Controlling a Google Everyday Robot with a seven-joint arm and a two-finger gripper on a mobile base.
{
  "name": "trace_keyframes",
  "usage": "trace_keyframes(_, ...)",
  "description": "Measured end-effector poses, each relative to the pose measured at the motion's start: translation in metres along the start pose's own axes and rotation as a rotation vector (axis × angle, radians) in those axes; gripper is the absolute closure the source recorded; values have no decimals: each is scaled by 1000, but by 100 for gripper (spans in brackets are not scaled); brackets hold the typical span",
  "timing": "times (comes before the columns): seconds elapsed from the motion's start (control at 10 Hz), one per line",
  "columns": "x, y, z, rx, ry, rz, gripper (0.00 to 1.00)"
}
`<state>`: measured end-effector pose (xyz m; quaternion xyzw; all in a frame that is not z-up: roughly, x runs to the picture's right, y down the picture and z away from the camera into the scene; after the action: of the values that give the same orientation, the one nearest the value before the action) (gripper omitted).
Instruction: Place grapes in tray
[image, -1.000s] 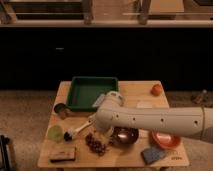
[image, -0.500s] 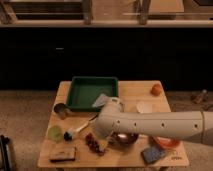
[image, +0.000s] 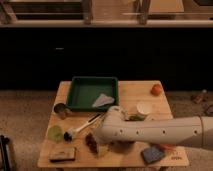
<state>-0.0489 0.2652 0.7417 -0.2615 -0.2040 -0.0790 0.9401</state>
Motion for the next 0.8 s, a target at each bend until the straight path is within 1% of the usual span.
trace_keyframes(0.2, 6, 3, 4, 1, -7, 38, 20)
trace_keyframes(0.3, 8, 4, 8, -6, -7, 52, 20)
trace_keyframes(0.5, 8, 6, 15, -25, -3, 57, 20)
trace_keyframes(0.8, 2, 9, 26, -45, 21, 48, 20)
